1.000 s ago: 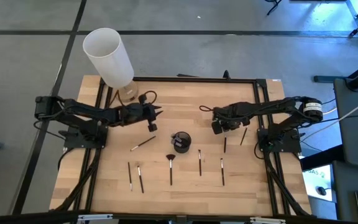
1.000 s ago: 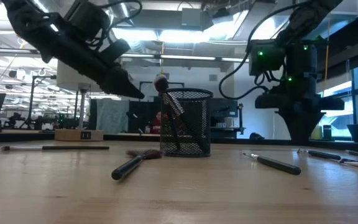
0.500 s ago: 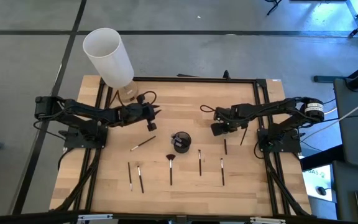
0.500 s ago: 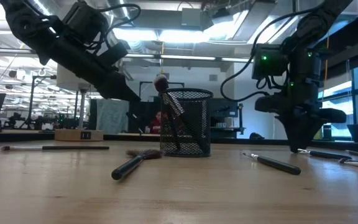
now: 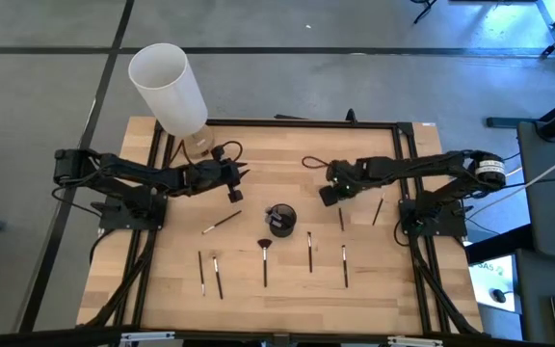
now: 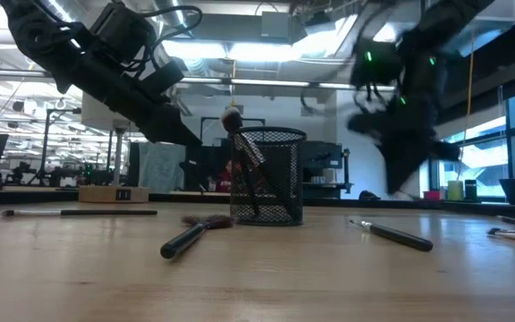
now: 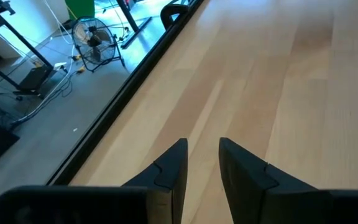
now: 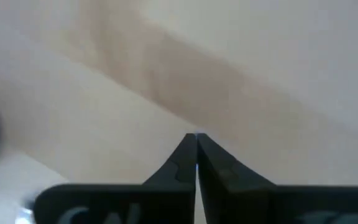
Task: Pick & Place Makeup Brushes
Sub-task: Put the eyeshadow brush into the makeup organizer
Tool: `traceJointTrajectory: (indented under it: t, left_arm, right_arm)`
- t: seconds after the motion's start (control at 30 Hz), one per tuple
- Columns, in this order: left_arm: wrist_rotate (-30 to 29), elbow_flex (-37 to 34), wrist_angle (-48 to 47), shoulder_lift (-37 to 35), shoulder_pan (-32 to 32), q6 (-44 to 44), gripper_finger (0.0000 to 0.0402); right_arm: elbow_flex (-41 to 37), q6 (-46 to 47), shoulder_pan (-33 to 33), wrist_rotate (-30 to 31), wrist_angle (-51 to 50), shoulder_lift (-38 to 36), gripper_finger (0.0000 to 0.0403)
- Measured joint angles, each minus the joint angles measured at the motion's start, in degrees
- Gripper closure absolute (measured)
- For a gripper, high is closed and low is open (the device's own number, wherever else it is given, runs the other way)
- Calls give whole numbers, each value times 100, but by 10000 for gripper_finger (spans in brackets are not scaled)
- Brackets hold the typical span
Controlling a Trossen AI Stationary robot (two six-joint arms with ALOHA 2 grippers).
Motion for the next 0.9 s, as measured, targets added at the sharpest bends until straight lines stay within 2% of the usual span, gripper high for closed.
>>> traceJointTrajectory:
  t: [0.17, 0.33, 0.53, 0.73, 0.9]
  left_arm:
    - [-34, 0, 2, 1, -1, -63, 313]
    - [-29, 0, 0, 1, -1, -103, 313]
    - [20, -2, -39, 1, -2, -204, 313]
    - [25, -2, -39, 1, -1, -210, 313]
    - [25, -2, -38, 1, -1, -208, 313]
  right_arm:
    - [783, -546, 402, 1127, 189, -371, 400]
    - [1076, -1672, 1083, 1839, 1822, -445, 400]
    - [1077, -3005, 1751, 2204, 3585, -327, 401]
    - [1081, -3668, 1937, 2521, 4233, 108, 401]
    - [1075, -4336, 1939, 2204, 4876, 742, 399]
